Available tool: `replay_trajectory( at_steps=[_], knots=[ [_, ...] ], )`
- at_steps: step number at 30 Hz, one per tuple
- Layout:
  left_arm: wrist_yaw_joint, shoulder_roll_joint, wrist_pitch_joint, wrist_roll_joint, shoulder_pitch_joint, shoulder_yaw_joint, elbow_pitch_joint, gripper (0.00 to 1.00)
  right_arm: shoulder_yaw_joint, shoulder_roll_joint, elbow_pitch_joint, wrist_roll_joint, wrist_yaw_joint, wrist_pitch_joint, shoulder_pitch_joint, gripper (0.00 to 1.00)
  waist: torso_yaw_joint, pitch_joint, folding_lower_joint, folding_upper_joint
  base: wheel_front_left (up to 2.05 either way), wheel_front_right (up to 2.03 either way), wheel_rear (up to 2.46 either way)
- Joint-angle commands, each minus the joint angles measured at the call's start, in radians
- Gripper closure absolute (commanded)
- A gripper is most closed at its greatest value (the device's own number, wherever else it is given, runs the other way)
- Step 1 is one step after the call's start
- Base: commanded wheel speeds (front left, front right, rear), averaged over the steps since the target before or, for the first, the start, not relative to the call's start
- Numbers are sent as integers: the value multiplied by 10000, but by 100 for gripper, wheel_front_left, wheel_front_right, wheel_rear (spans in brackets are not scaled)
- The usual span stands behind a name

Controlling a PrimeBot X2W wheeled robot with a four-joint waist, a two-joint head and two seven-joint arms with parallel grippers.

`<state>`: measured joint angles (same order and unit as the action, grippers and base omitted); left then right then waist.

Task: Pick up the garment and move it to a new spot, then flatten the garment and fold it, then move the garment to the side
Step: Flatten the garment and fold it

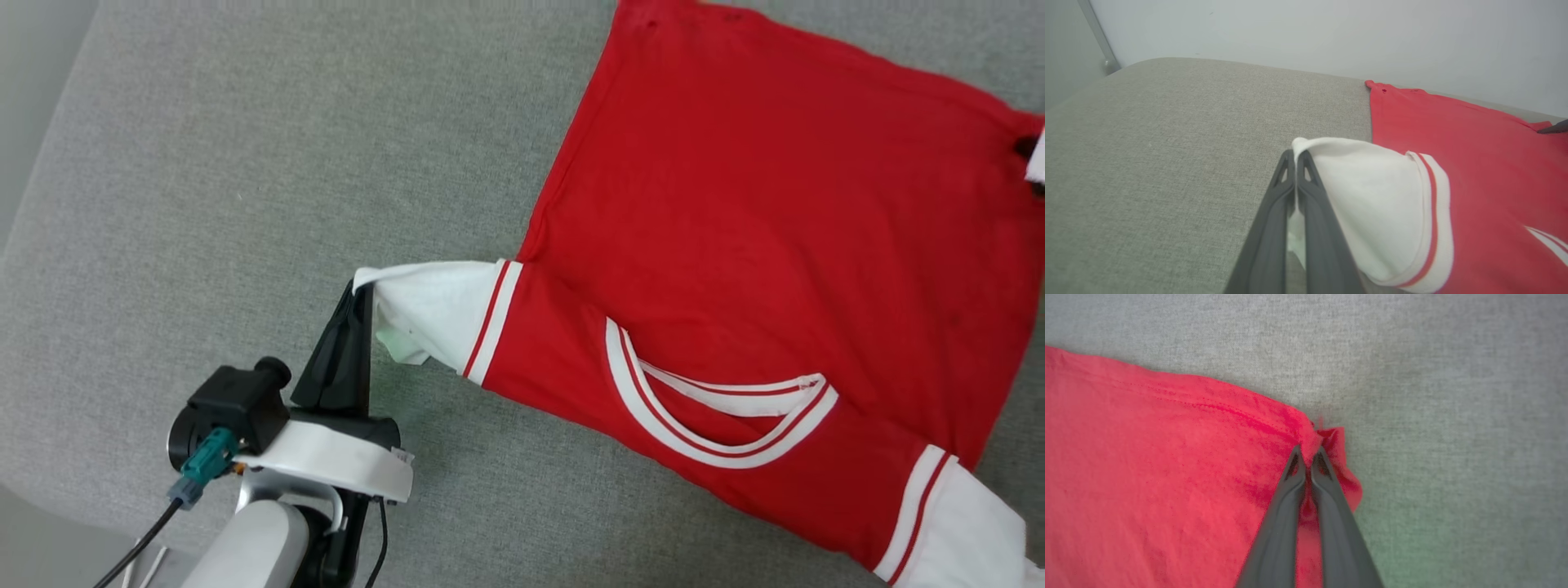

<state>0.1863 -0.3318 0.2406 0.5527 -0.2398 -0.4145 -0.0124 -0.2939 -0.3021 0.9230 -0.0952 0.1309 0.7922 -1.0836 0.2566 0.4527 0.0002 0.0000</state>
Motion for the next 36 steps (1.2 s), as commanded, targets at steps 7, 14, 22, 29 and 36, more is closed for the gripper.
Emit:
replay_trajectory(
  at_steps=[7, 14, 22, 29, 36],
  knots=[
    [248, -149, -40, 151, 613, 135, 389, 100, 1025, -274, -533, 63, -5, -114, 742, 100, -620, -1448, -2, 0, 0, 0, 0],
    [631, -425, -186, 389, 1438, 440, 522, 100, 2476, -866, -2170, -926, -5, 295, 2338, 100, -1522, -2658, -2, 0, 0, 0, 0],
    [971, -717, -306, 670, 2400, 781, 677, 100, 2538, -1387, -5455, -2154, -5, 1497, 6336, 100, -2445, -3555, -2, 0, 0, 0, 0],
    [1110, -876, -508, 813, 2783, 821, 679, 100, 1583, -370, -7446, -2397, -5, 2318, 10523, 100, -2866, -3852, -2, 0, 0, 0, 0],
    [1186, -979, -707, 802, 2869, 797, 552, 100, 1301, 827, -8130, -2582, -3, 1966, 11814, 0, -3168, -3778, -2, 0, 0, 0, 0]
  ],
)
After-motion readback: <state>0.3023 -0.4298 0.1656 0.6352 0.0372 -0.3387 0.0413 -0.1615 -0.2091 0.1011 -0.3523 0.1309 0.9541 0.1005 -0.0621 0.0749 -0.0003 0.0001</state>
